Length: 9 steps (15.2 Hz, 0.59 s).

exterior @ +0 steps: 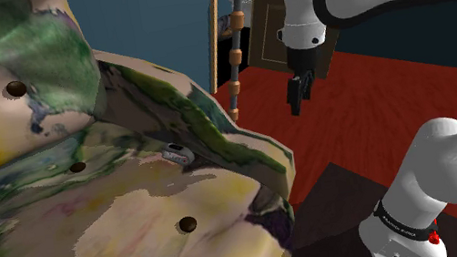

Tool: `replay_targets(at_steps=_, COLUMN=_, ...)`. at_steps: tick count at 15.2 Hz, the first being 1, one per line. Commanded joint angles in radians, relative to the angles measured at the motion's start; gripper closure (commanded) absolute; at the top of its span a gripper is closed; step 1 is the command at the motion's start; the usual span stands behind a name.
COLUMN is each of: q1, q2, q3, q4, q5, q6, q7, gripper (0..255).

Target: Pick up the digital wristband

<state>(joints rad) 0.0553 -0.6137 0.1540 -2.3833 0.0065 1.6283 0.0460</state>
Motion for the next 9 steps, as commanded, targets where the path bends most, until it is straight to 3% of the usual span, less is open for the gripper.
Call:
replay_targets(at_steps=1, q1=0.008, q2=0.058, q3=0.028, q4=0.03, q5=0.013, q6=0.037, q7=0.03, gripper=0)
replay_targets(at_steps=9, q1=0.034, q2=0.312, q3=0.14, q4=0.187, q5=0.02, q6=0.159, q7=0.161, gripper=0)
